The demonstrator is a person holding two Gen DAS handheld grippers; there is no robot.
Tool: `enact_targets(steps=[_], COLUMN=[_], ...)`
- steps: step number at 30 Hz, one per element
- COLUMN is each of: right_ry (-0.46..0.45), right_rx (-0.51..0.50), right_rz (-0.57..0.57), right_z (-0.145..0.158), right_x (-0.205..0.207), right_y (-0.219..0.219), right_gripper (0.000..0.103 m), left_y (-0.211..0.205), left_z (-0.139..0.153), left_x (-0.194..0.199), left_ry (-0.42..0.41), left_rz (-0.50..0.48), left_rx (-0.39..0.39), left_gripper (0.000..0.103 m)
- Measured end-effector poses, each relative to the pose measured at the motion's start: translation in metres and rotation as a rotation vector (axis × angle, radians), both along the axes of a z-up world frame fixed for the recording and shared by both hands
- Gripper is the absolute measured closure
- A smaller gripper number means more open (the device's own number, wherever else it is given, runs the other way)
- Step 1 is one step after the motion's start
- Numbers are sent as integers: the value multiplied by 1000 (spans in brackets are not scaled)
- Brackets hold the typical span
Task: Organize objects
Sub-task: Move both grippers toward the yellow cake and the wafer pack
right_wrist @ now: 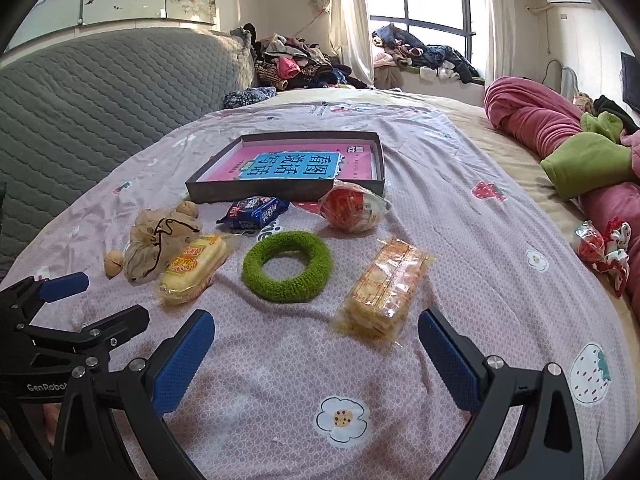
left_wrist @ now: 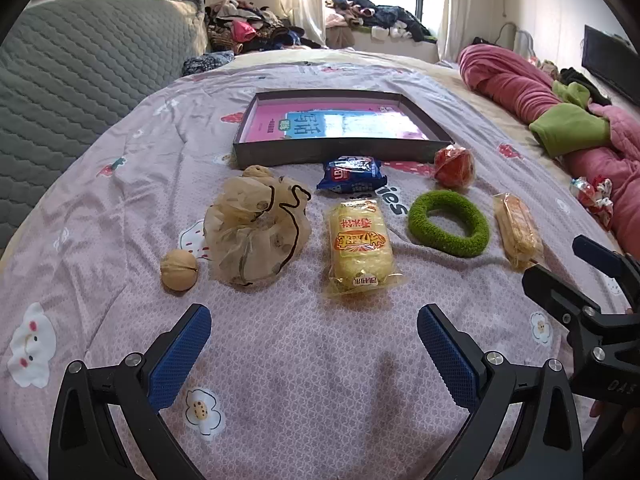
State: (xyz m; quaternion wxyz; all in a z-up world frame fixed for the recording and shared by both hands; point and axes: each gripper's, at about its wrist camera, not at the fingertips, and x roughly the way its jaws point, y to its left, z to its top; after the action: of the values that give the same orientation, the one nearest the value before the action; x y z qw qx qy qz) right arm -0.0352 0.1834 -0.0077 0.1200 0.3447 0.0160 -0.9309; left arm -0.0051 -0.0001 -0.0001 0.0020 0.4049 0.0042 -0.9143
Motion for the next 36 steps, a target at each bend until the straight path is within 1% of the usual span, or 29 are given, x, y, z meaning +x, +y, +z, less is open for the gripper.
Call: enact_targets(steps=[4, 8, 10, 13, 17, 20, 24, 30, 36], right_ry=[10, 0, -1, -6, -3, -13, -21, -44, -83], right_rx=[-11, -33, -36, -38, -35, -48, -45, -48, -16], right_rz=[-10, -30, -45, -60, -66, -68, -76, -82, -98], right_z=[3, 5, 6, 8, 12, 13, 14, 13, 7], right_x=[0, -4, -7, -11, -14, -18, -24, -34, -45], right_y=[3, 11, 16, 21, 24, 27, 30, 34, 34], right_gripper=[0, 0, 0, 0, 0, 0, 0, 0, 0], left_y=[2, 3, 2, 0, -1, -1, 6, 15, 17], left_z=[5, 10, 11, 12, 10, 7, 3, 0, -7], left_x=[-3, -8, -11, -18, -29, -35, -40, -44, -53], left_ry=[2, 1, -4, -8, -27, -47, -70, -72, -103], left_rz=[2, 9, 12, 22, 27, 22, 6, -6, -3], left_rx=[11, 4, 19, 18, 14, 24, 30, 25, 43], left_gripper=[0, 0, 0, 0, 0, 0, 0, 0, 0])
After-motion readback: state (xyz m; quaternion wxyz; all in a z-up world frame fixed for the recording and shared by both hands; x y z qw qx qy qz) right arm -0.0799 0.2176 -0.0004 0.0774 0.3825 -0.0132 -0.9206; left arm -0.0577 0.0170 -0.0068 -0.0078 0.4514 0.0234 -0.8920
